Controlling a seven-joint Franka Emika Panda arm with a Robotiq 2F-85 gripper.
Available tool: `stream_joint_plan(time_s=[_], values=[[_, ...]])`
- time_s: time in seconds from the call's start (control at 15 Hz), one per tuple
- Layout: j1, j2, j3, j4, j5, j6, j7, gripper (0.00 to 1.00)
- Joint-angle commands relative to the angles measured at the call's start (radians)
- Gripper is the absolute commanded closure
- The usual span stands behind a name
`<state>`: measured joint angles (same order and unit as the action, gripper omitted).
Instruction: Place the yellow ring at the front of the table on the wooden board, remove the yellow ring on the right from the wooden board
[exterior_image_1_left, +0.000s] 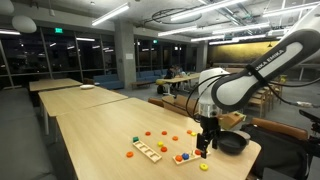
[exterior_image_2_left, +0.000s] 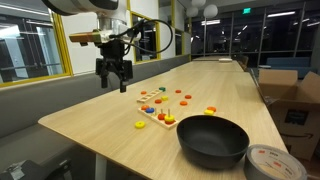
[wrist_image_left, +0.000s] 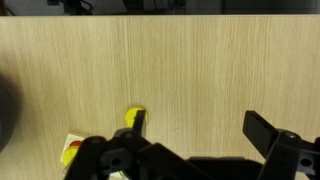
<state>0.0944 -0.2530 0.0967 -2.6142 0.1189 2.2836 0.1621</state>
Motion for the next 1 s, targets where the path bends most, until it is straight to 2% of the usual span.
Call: stream_joint_plan(time_s=[0.0,0.53,0.93], values=[[0.001,0.139,-0.012,0.092,0.068,0.028,-0.008,0.0],[-0.033,0.349,-0.039,0.177,0.185,0.144,-0.019,0.0],[-0.083,0.429,-0.079,0.203,0.183,0.212,0.005,0.0]])
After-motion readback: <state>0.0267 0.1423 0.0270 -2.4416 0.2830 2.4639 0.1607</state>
